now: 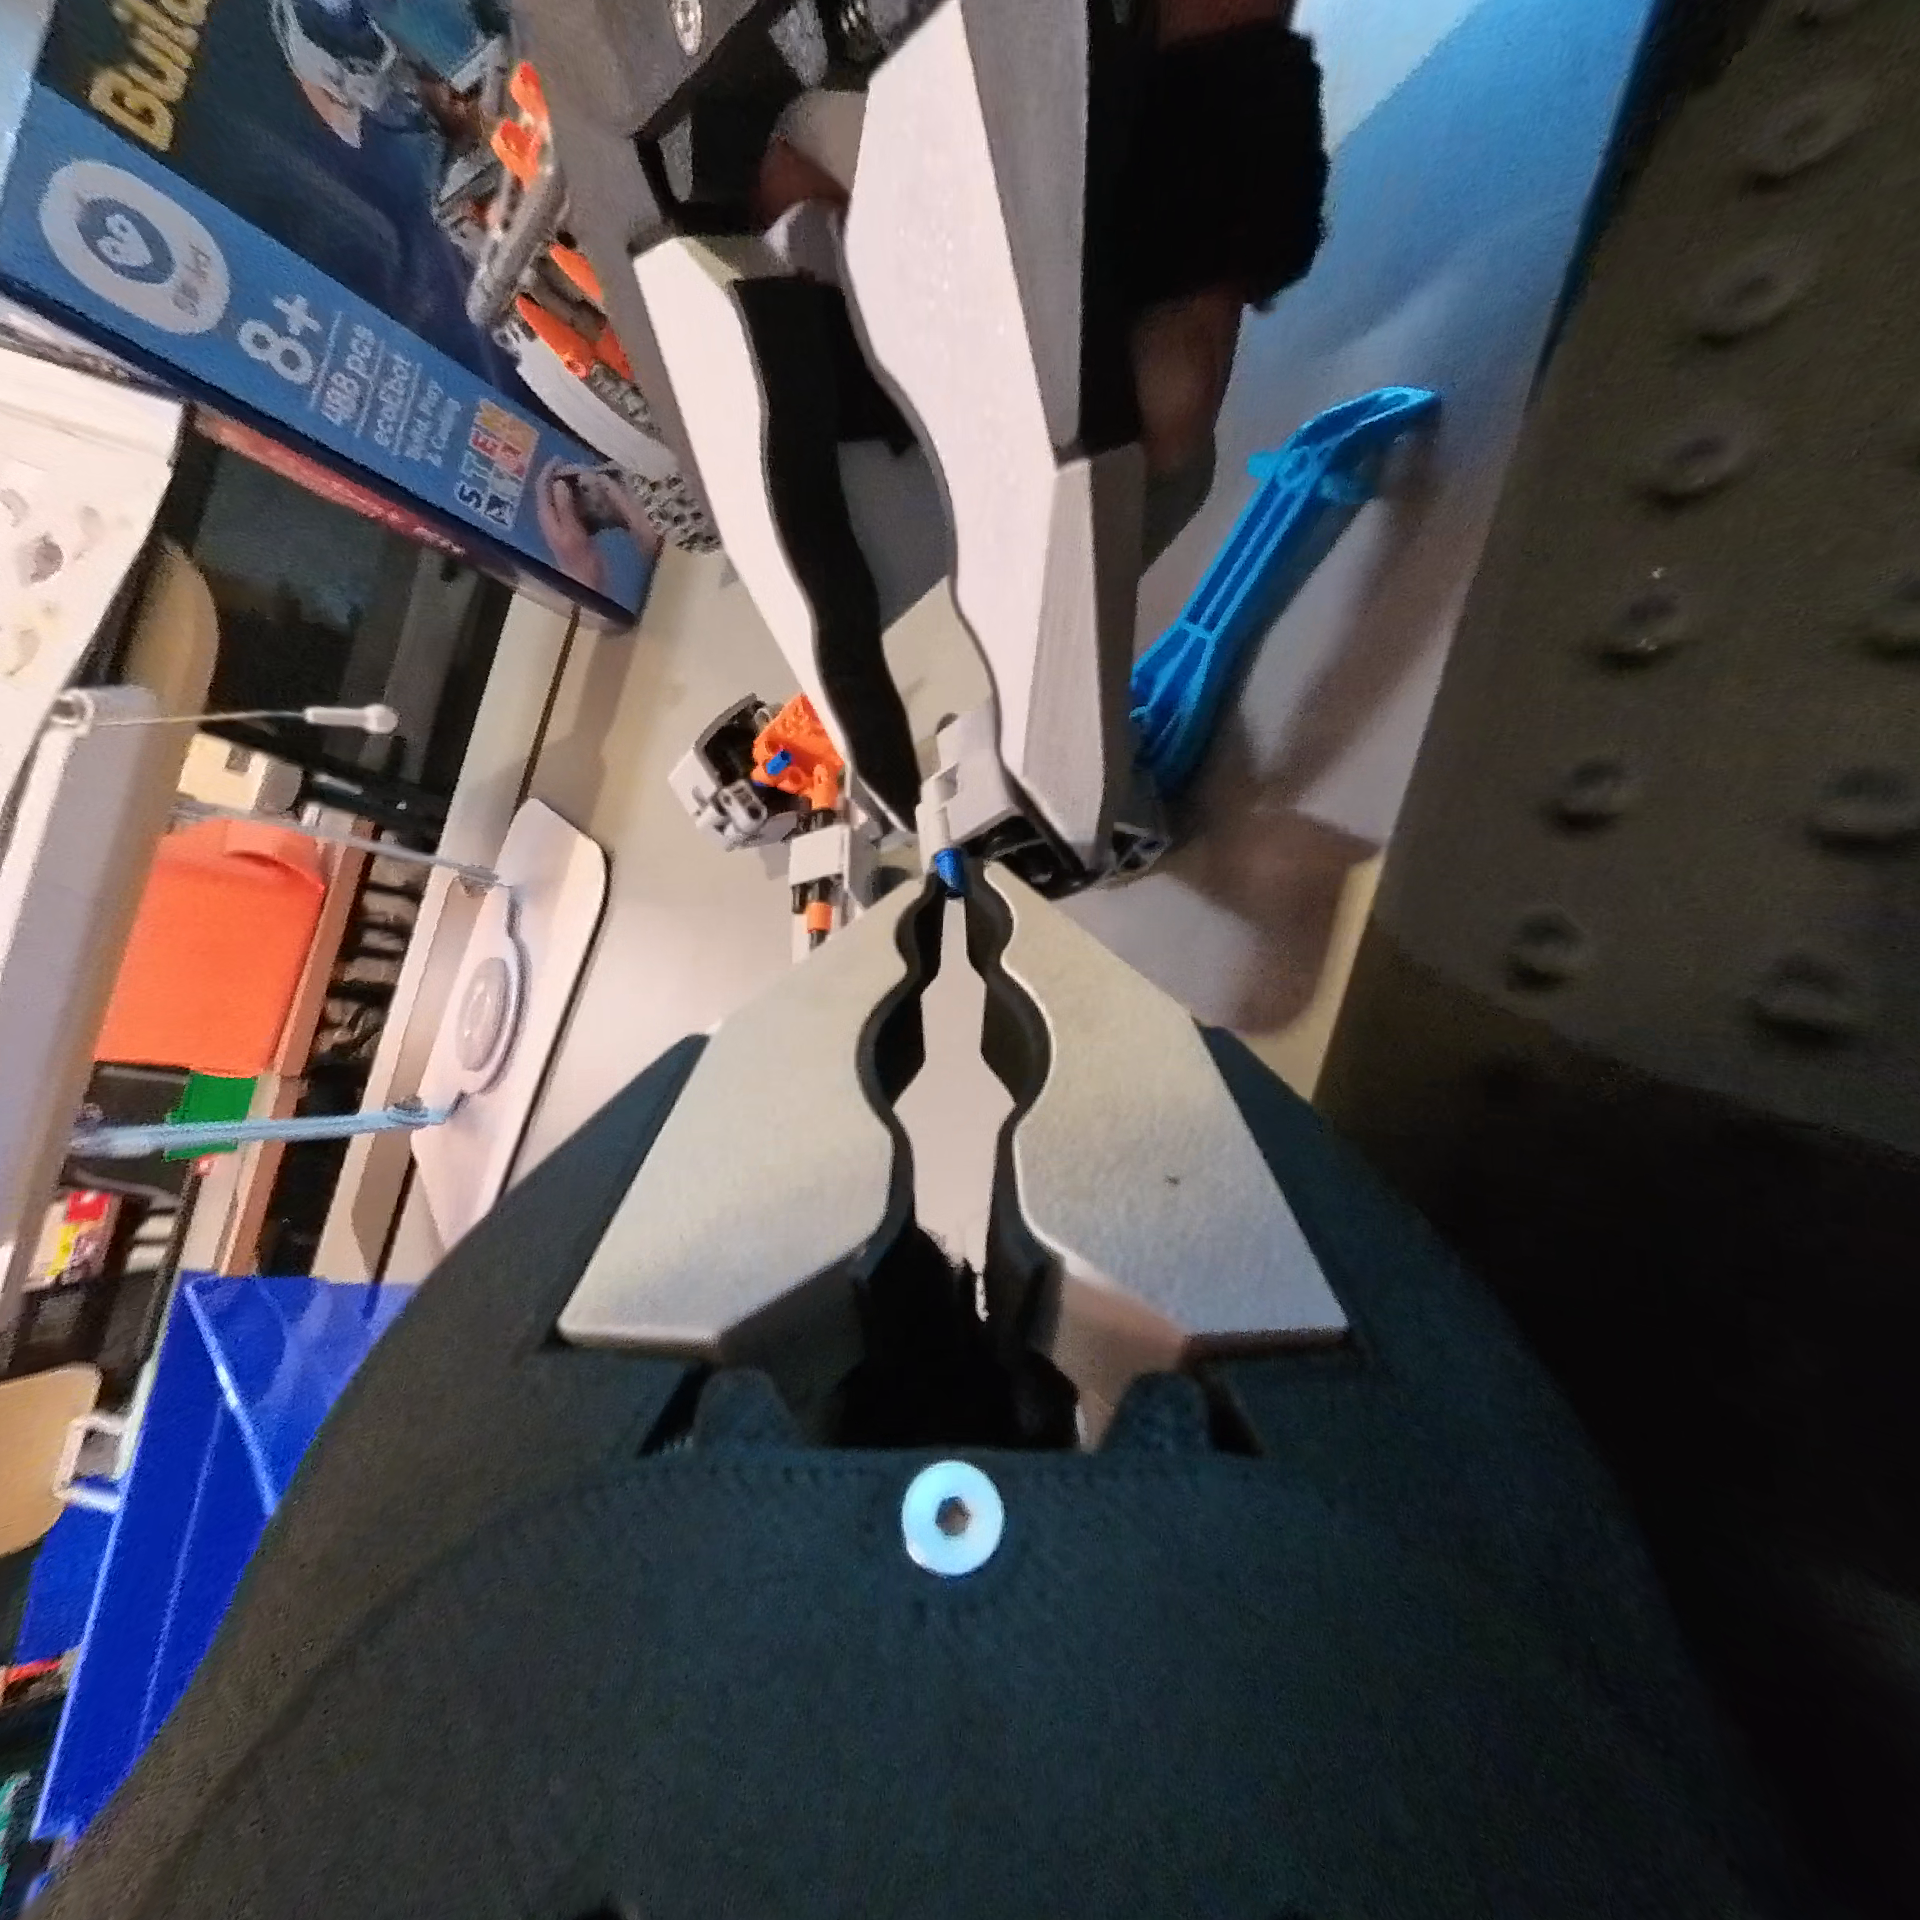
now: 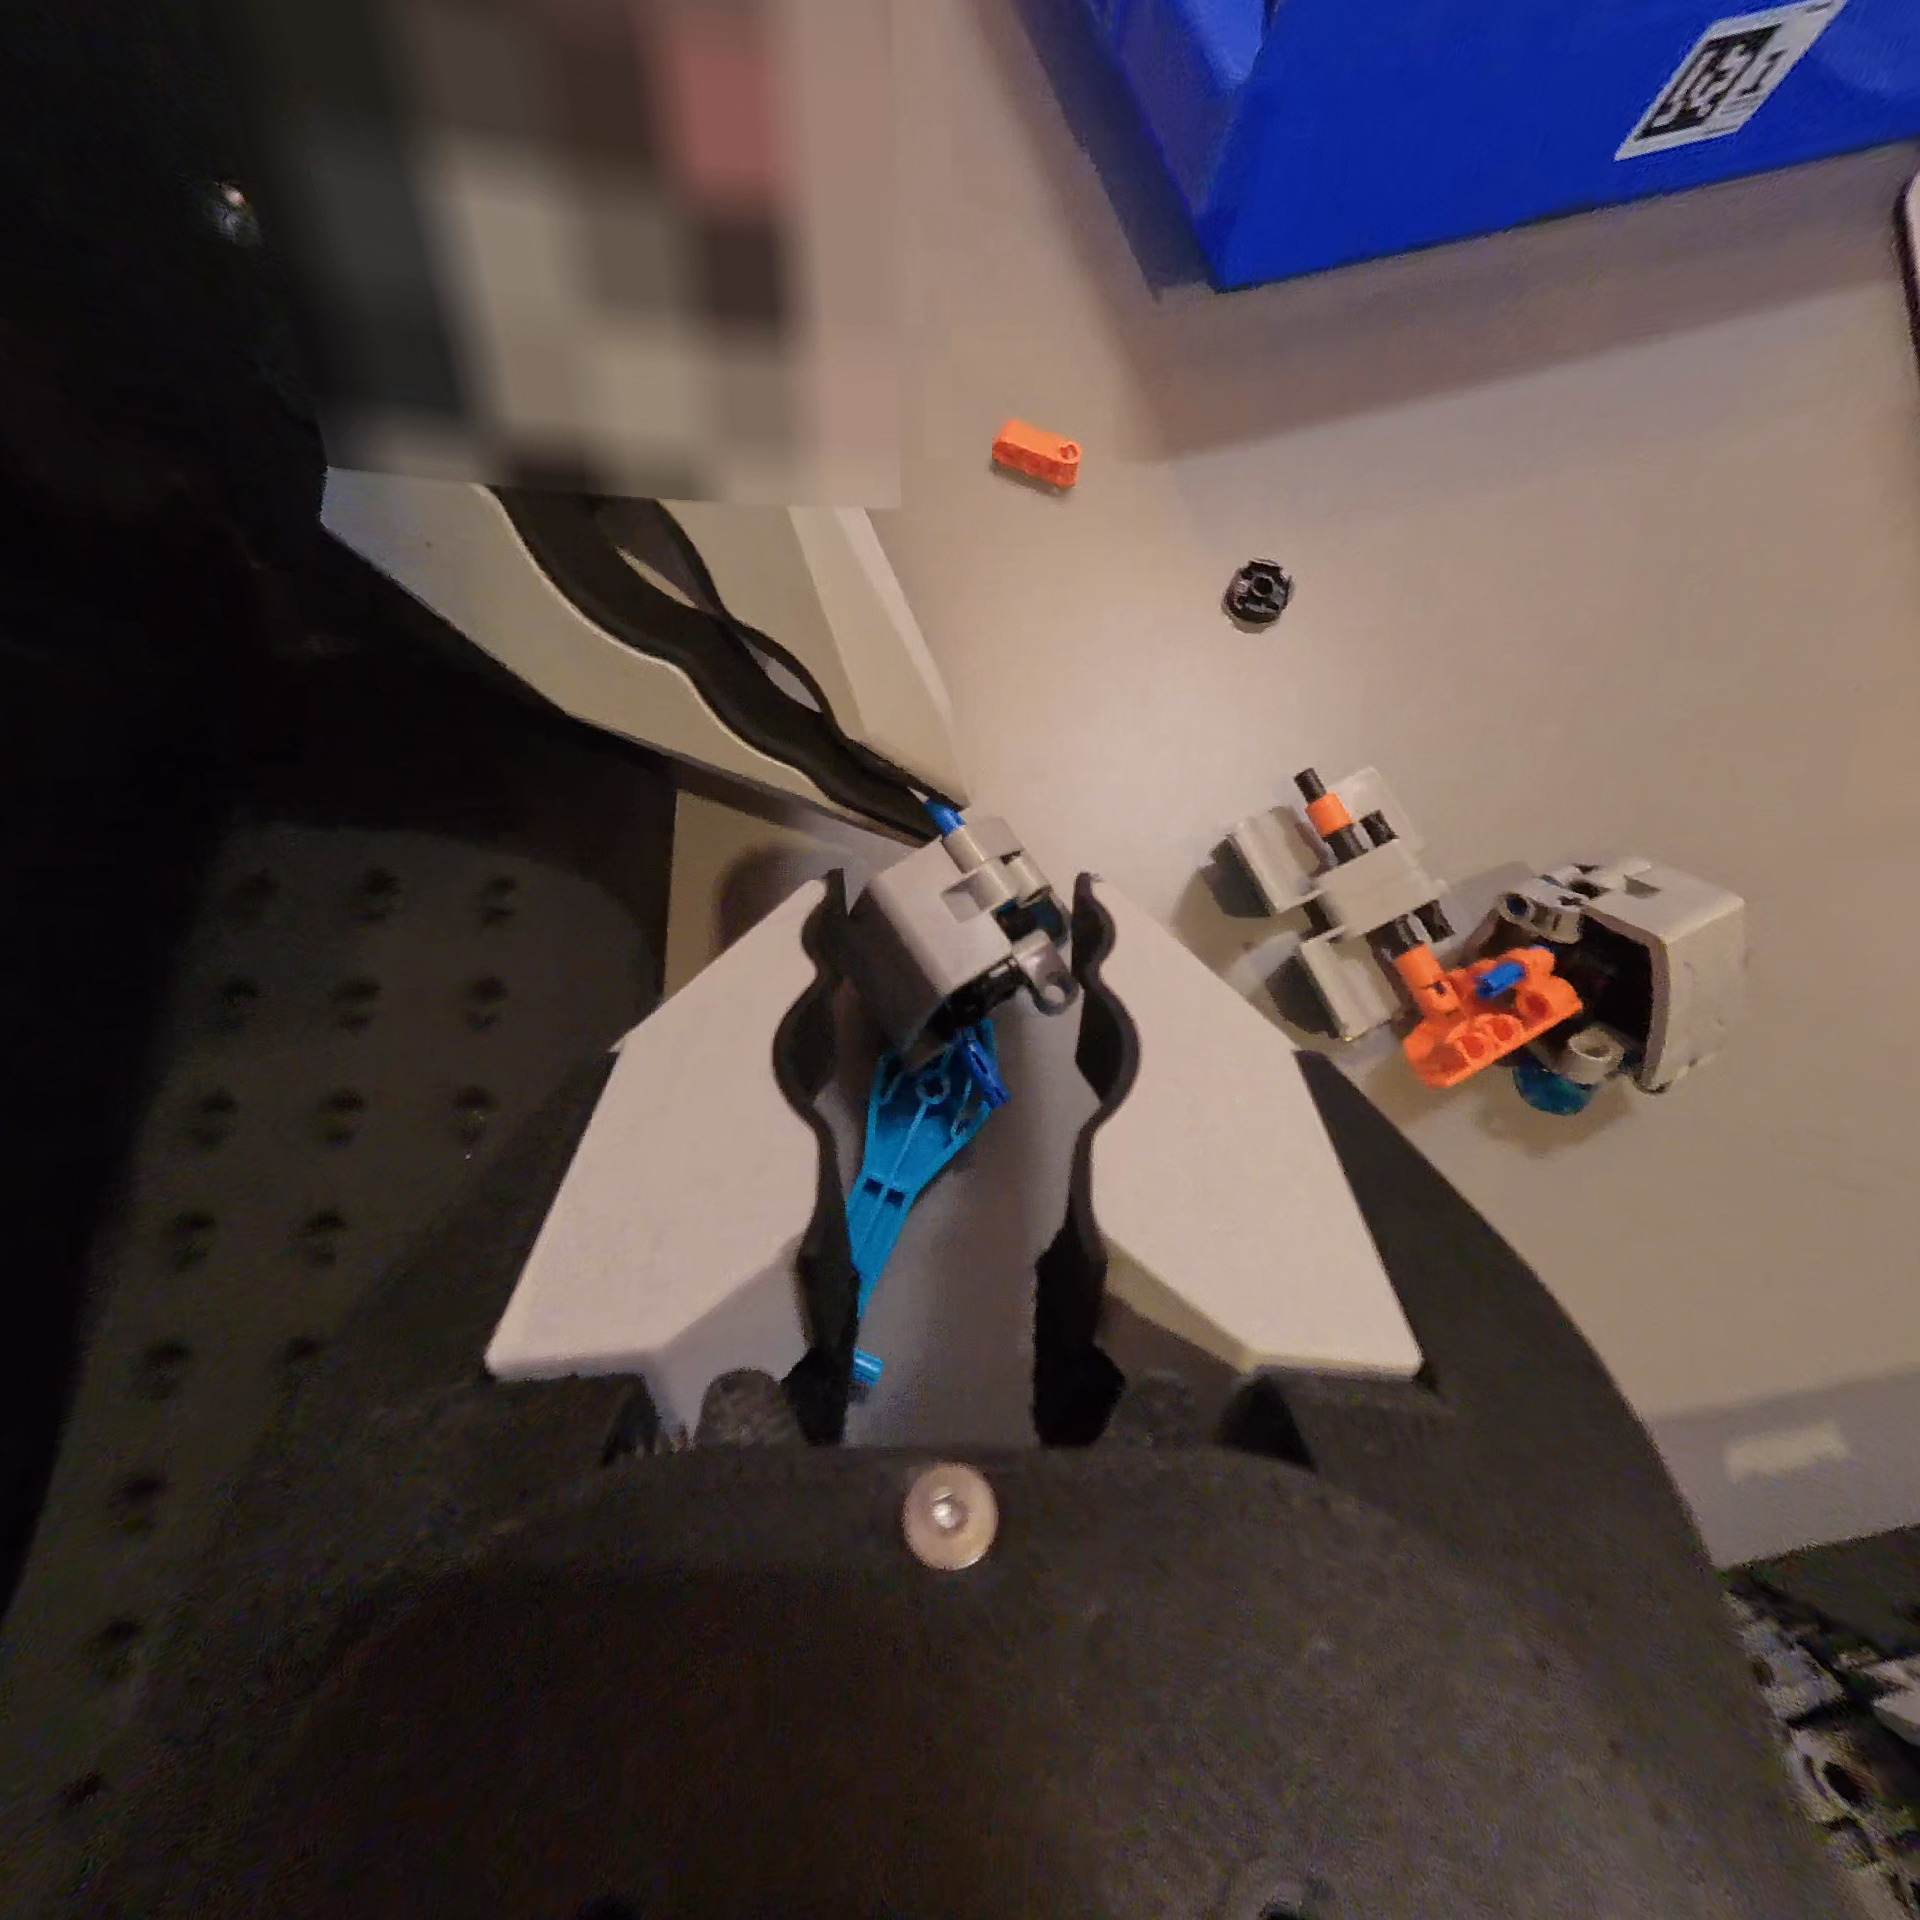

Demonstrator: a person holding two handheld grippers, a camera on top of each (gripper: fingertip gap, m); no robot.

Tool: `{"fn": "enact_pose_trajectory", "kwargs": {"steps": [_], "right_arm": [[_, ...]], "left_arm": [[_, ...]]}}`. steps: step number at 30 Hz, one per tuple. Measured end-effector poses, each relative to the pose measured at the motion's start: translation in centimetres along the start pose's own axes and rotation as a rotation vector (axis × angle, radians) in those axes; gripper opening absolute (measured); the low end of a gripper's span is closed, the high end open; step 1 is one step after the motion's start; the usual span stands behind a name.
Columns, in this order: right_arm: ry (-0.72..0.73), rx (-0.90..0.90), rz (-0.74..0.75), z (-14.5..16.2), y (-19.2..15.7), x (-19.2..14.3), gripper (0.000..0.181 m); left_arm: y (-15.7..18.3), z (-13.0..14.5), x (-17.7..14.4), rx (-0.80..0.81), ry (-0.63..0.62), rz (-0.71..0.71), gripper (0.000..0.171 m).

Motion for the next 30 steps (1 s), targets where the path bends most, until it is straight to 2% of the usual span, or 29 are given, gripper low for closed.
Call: {"fn": "enact_pose_trajectory", "kwargs": {"steps": [3, 5, 7, 10, 15, 17, 19, 20, 23, 27, 28, 30], "right_arm": [[-0.034, -0.029, 0.125, 0.1, 1.0, -0.5, 0.041], [-0.03, -0.038, 0.156, 0.0, 1.1, -1.0, 0.035], [-0.016, -0.033, 0.154, 0.1, 0.9, -1.1, 0.027], [0.002, 0.017, 0.088, 0.5, 0.7, -0.7, 0.026], [0.035, -0.005, 0.022, 0.7, 0.4, -0.7, 0.023], [0.047, -0.038, 0.009, 0.6, 0.2, -0.8, 0.023], [0.069, -0.059, -0.014, 0.7, -0.1, -0.8, 0.023], [0.08, -0.071, -0.024, 0.7, -0.3, -0.8, 0.023], [0.095, -0.124, -0.01, 0.8, -0.4, -0.8, 0.023], [0.113, -0.163, -0.013, 1.2, -0.8, -1.0, 0.023], [0.115, -0.162, -0.016, 1.4, -0.8, -1.1, 0.023], [0.117, -0.153, -0.033, 1.5, -1.0, -1.1, 0.023]], "left_arm": [[-0.3, -0.1, 0.1, 0.005, -0.038, -0.057, 0.001], [-0.4, -0.1, 0.4, -0.041, -0.056, -0.054, 0.002], [-0.5, -0.4, 0.3, -0.036, -0.057, -0.077, 0.001], [0.3, -0.5, 0.5, -0.03, -0.064, -0.05, 0.002], [0.9, -0.7, 0.2, -0.045, -0.003, 0.039, 0.004], [0.6, -0.7, 0.0, -0.136, 0.043, 0.113, 0.021], [0.2, 0.0, 0.2, -0.248, 0.03, 0.207, 0.043], [0.6, 0.3, 0.5, -0.305, 0.019, 0.289, 0.044], [1.7, 0.6, 0.9, -0.415, 0.024, 0.445, 0.035], [2.0, 0.6, 1.4, -0.433, 0.028, 0.499, 0.021], [2.4, 0.4, 1.4, -0.416, 0.034, 0.516, 0.011], [2.8, 0.3, 1.5, -0.347, 0.028, 0.502, 0.007]]}}
Point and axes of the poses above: each gripper's, where its closed fingertips meet, x out along the fingers, z out of its underside, y = z × x across the jaws, the point moved 2 cm from there along -x, back along the fingers, and after that the axes turned 2 degrees about -x, right-handed, at the moved point
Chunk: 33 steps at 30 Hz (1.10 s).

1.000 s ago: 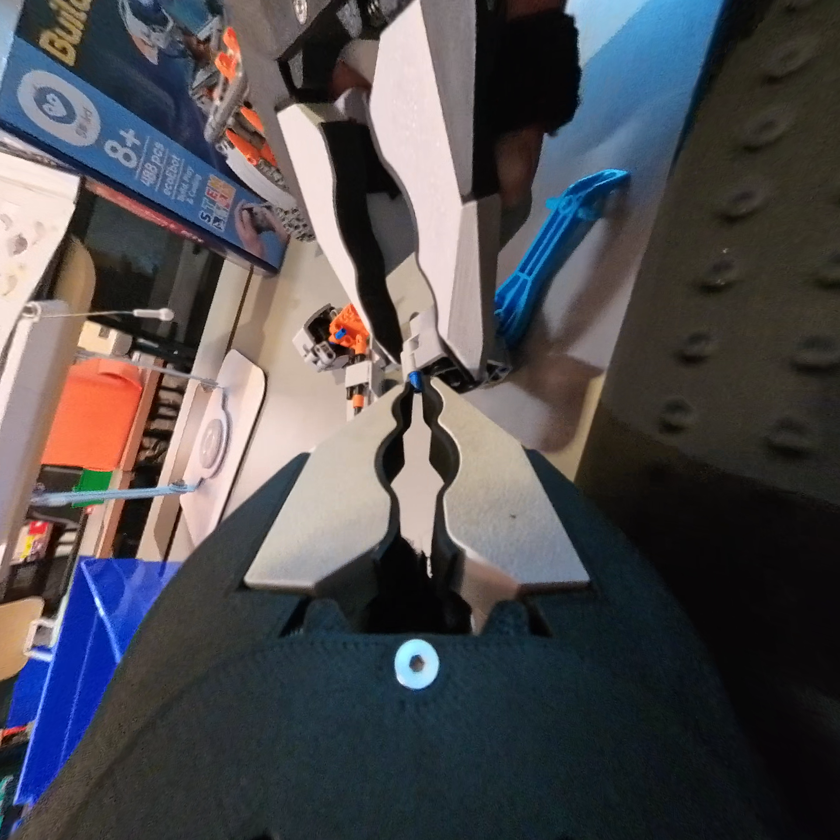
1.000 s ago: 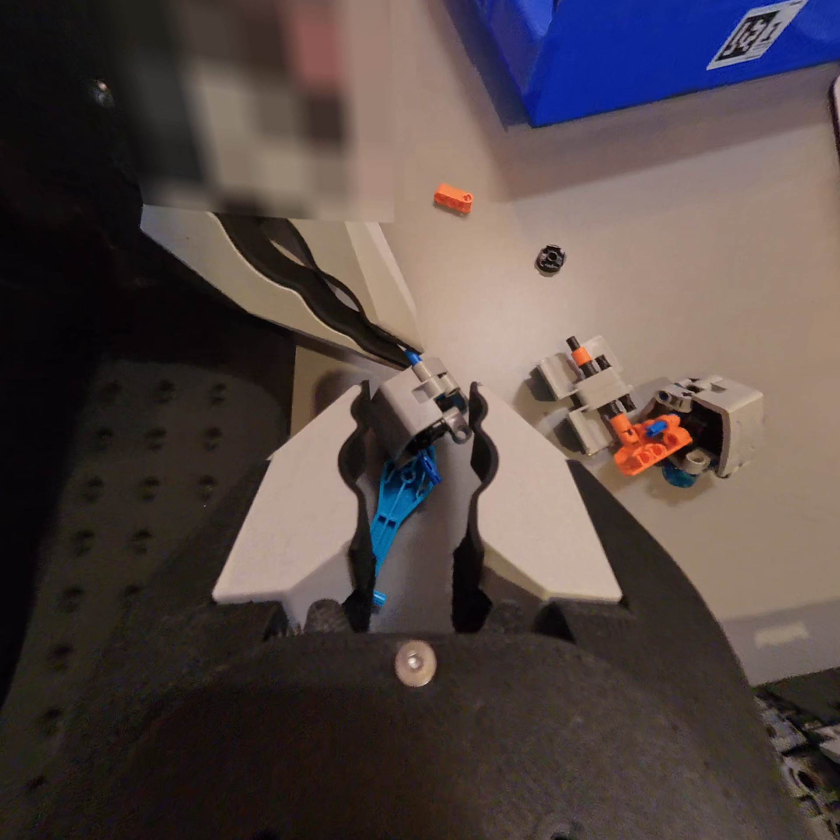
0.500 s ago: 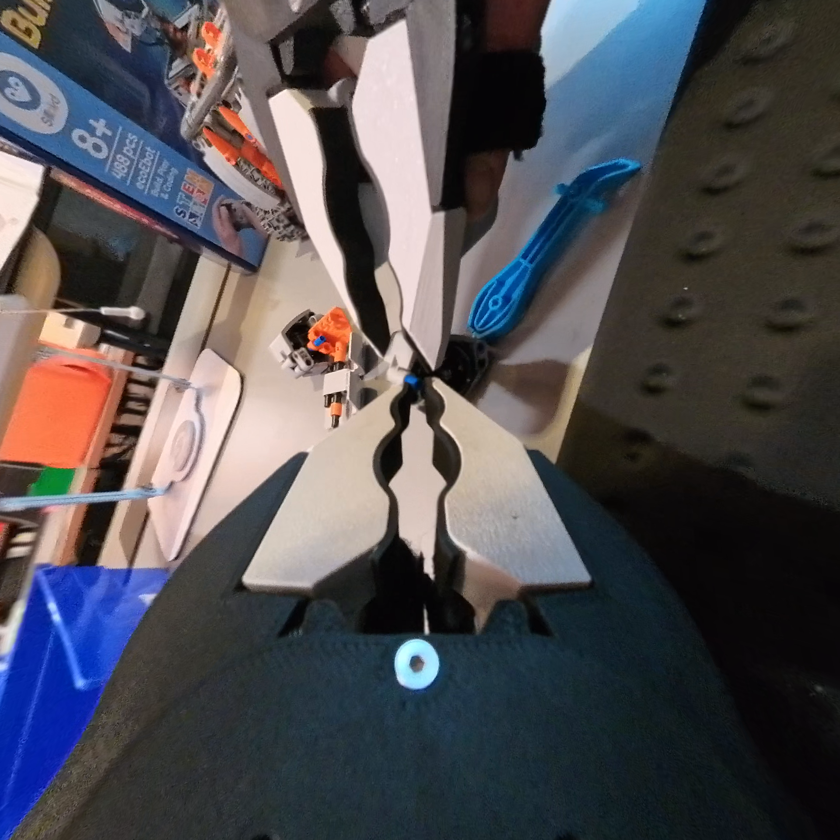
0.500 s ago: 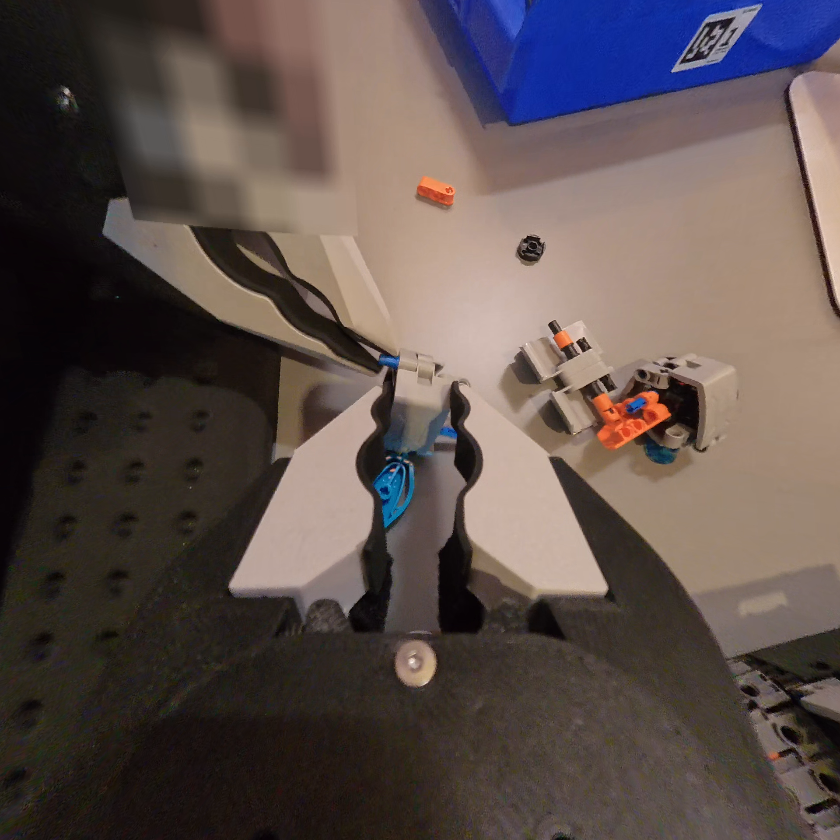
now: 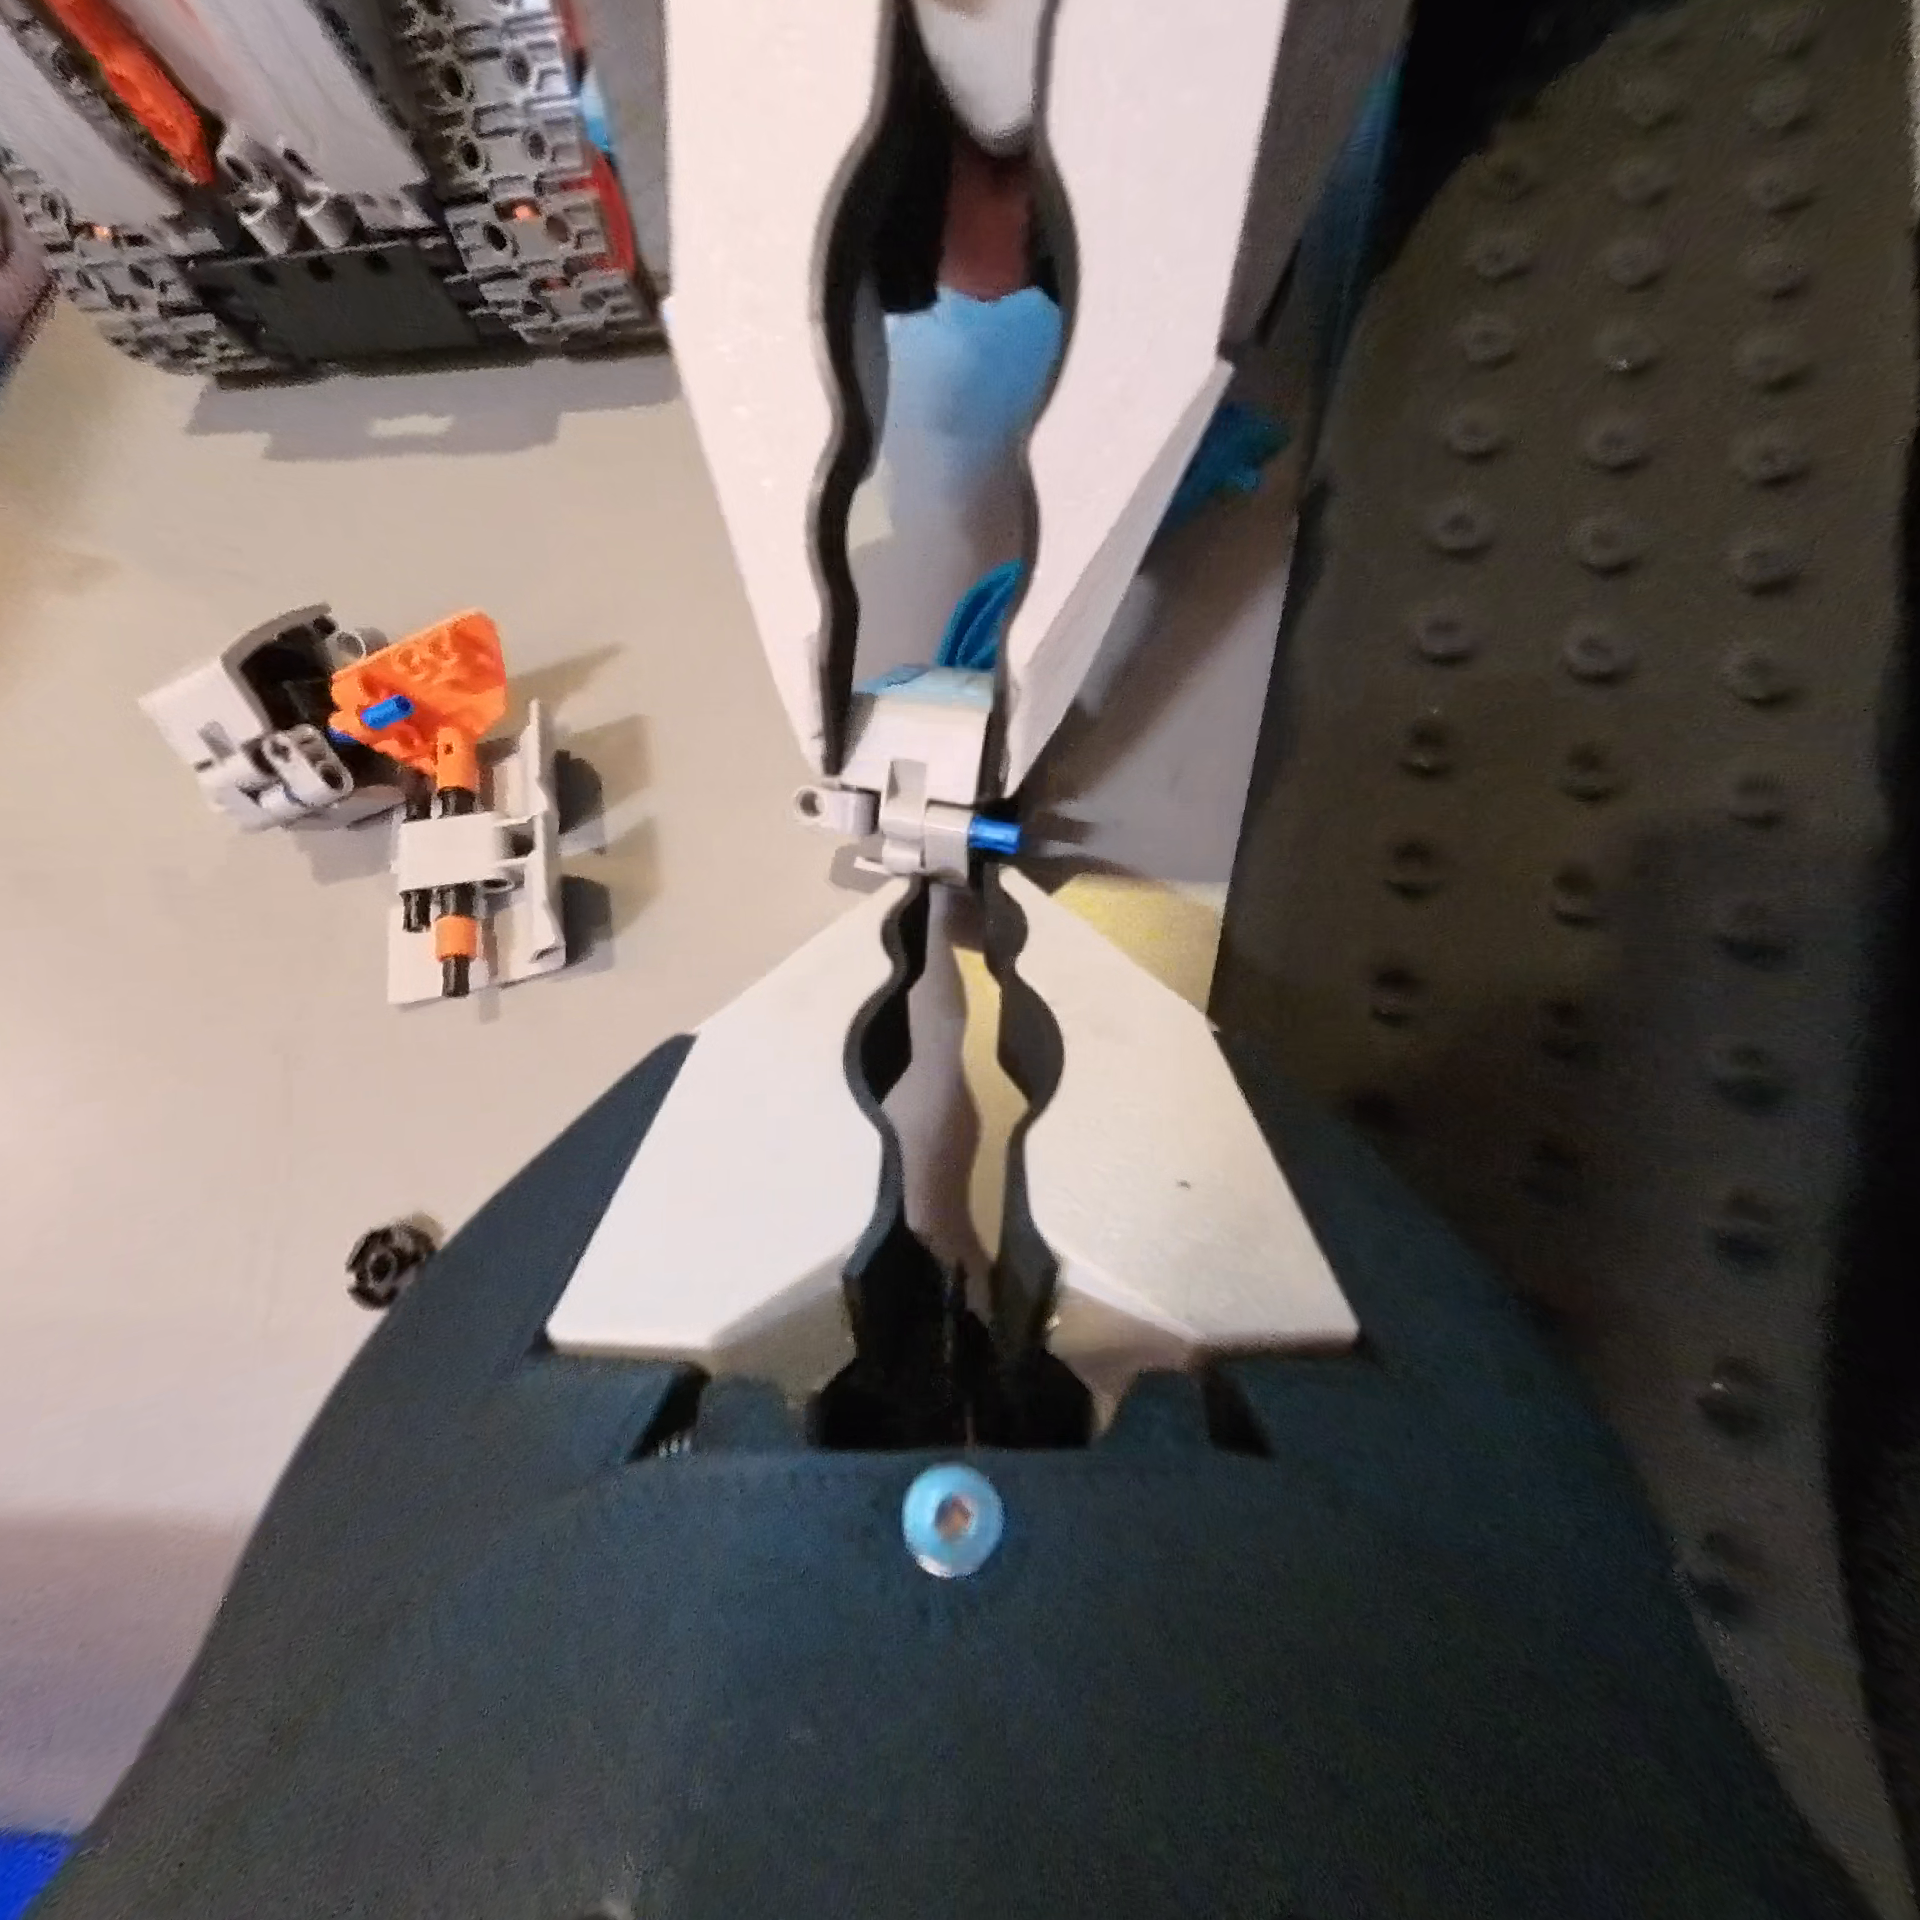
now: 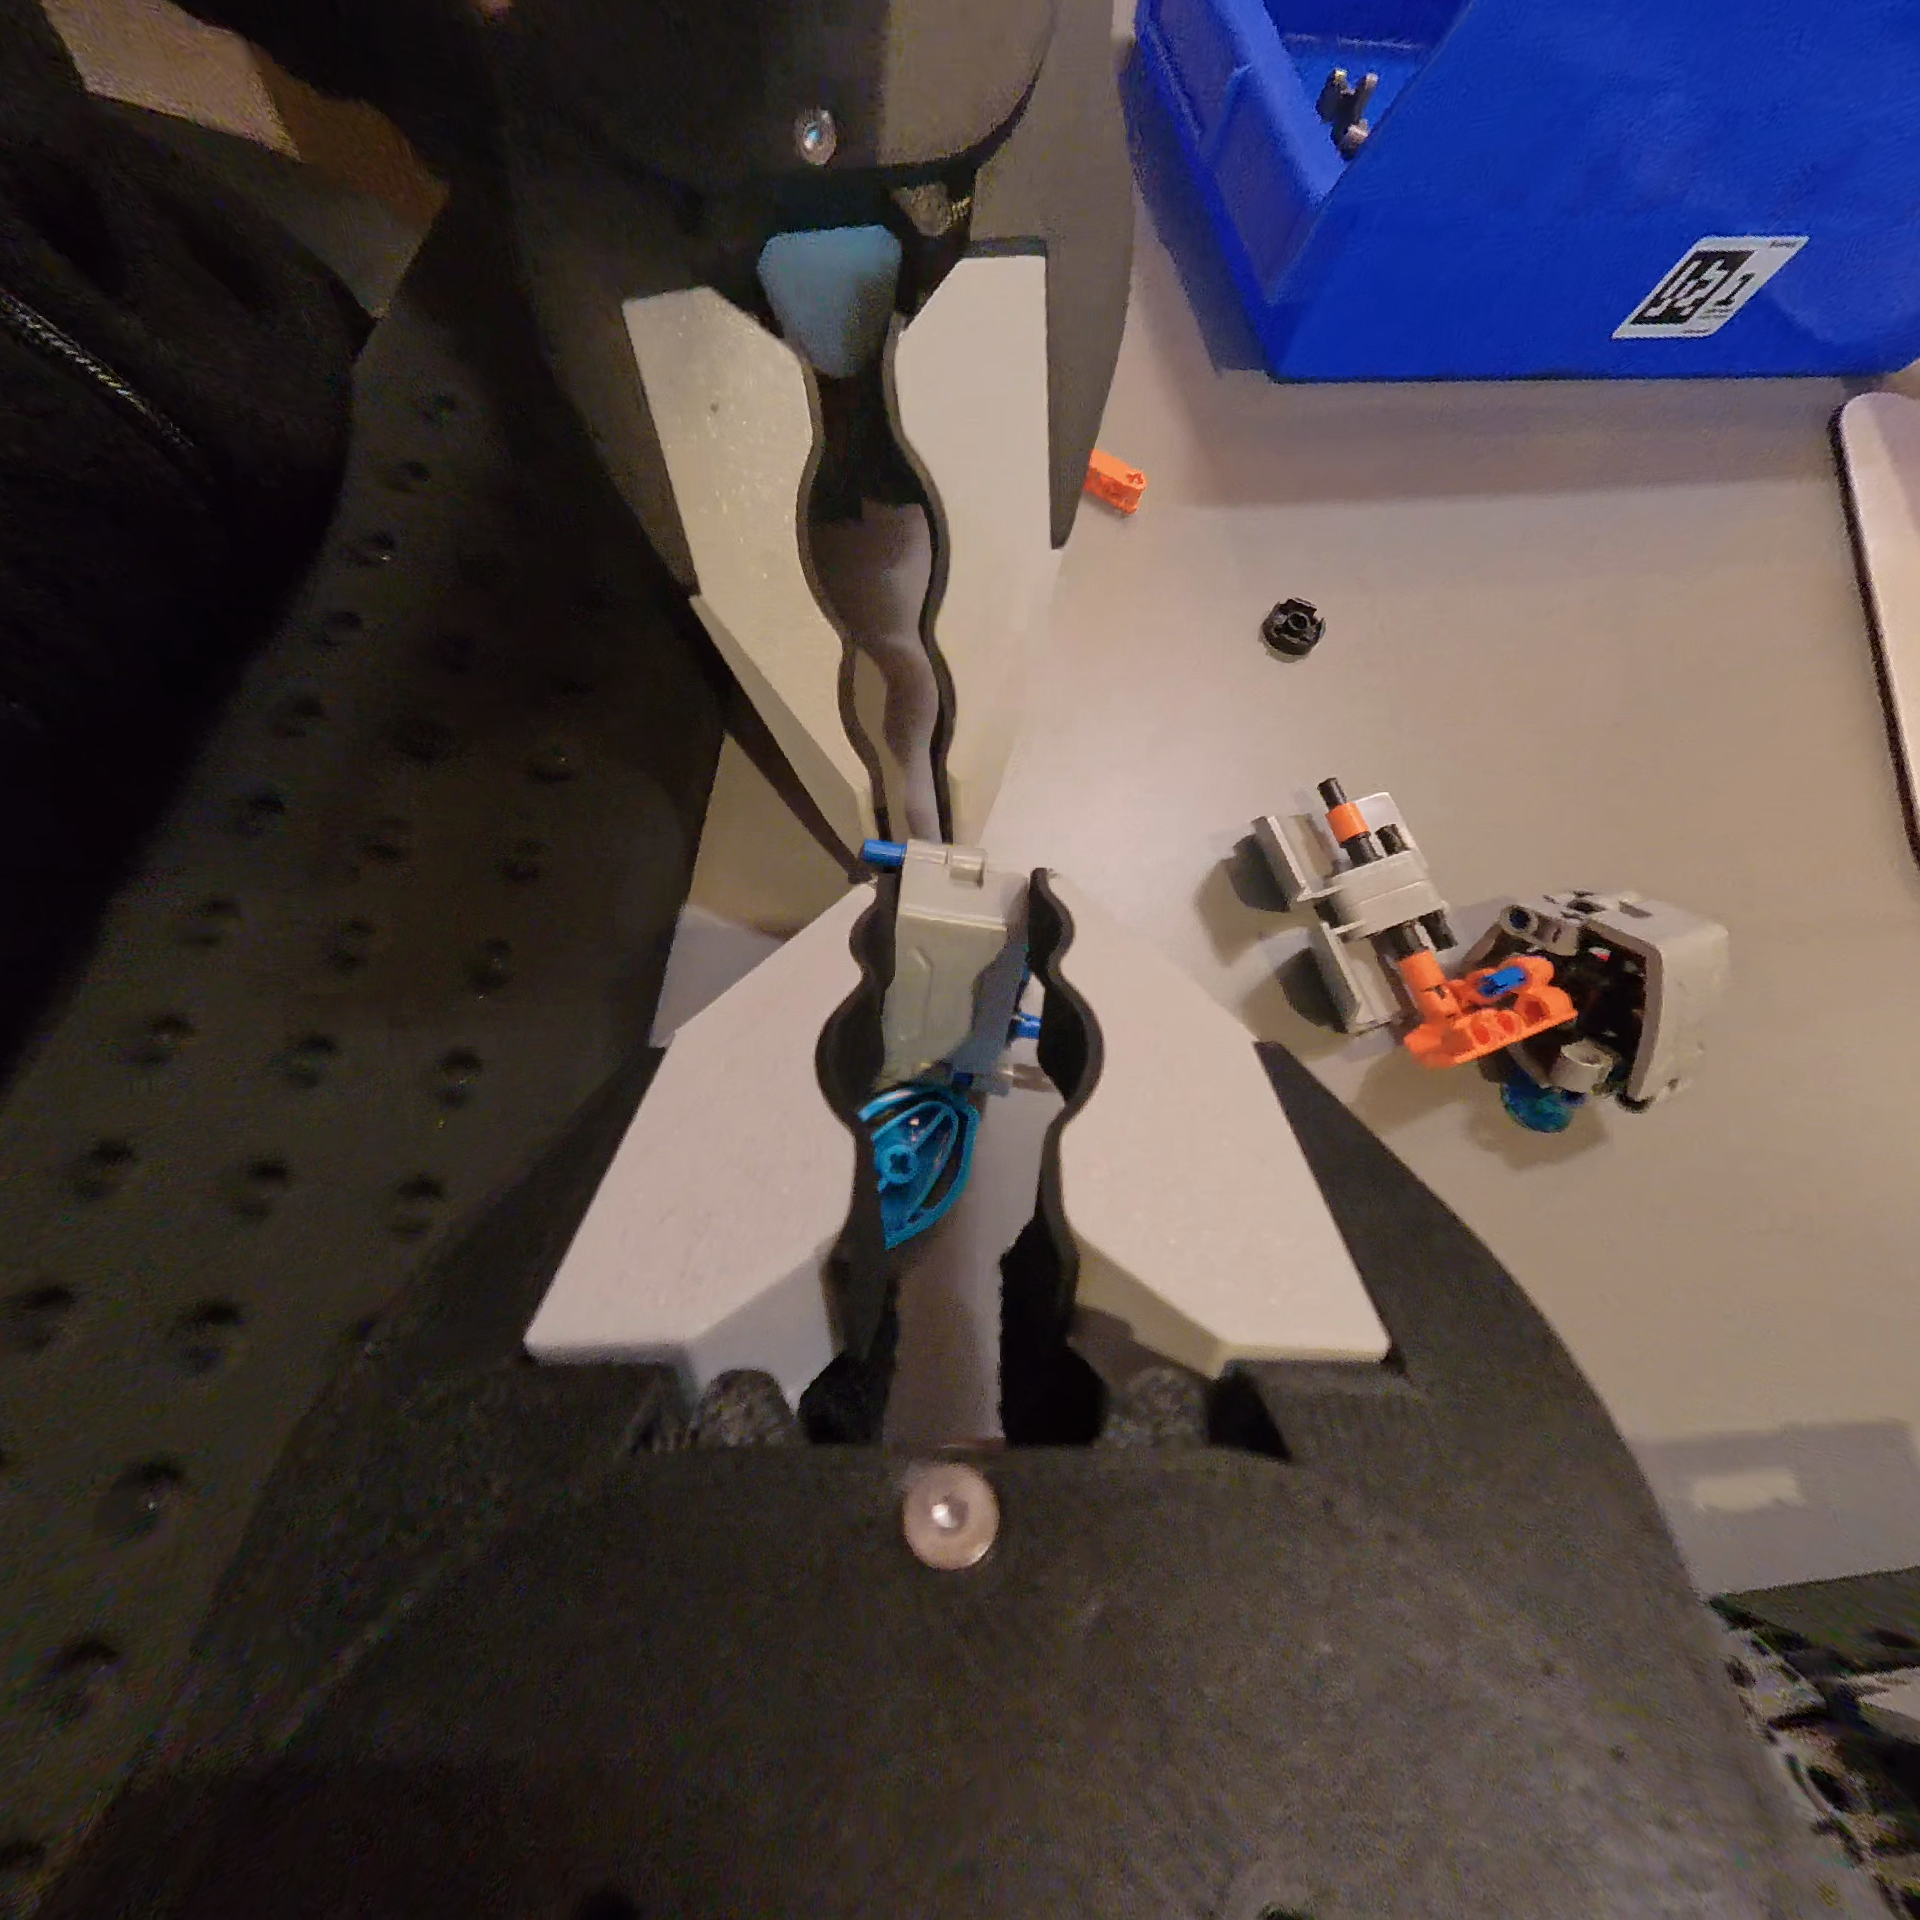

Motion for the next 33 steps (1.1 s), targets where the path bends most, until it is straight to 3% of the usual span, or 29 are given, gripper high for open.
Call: {"fn": "enact_pose_trajectory", "kwargs": {"steps": [4, 6, 7, 11, 13, 16, 28, 33], "right_arm": [[-0.007, -0.017, 0.002, 0.1, 0.0, -0.2, 0.022], [0.009, 0.002, -0.011, 0.2, 0.0, -0.3, 0.022], [0.017, 0.006, -0.014, 0.2, 0.0, -0.4, 0.022], [0.092, 0.002, -0.039, -0.6, -0.2, -0.9, 0.022], [0.11, 0.001, -0.041, -0.7, -0.2, -1.0, 0.022], [0.106, 0.01, -0.05, -0.4, -0.2, -0.9, 0.022], [-0.007, 0.009, -0.11, 0.5, -1.1, -1.0, 0.023], [-0.014, -0.004, -0.063, 0.6, -0.9, -1.0, 0.022]], "left_arm": [[0.0, -0.1, 0.2, 0.008, -0.004, 0.026, 0.011], [-0.7, -0.2, 0.1, -0.032, 0.001, 0.022, 0.047], [-0.7, 0.0, 0.2, -0.039, -0.01, 0.036, 0.052], [-0.4, -0.1, 0.7, -0.023, -0.002, 0.099, 0.043], [-0.3, -0.6, 0.8, -0.03, 0.019, 0.129, 0.029], [-0.1, -0.5, 1.0, -0.03, 0.027, 0.148, 0.026], [0.5, -0.7, 1.4, 0.195, -0.064, -0.016, 0.023], [0.2, -0.8, 1.5, 0.261, -0.087, -0.063, 0.023]]}}
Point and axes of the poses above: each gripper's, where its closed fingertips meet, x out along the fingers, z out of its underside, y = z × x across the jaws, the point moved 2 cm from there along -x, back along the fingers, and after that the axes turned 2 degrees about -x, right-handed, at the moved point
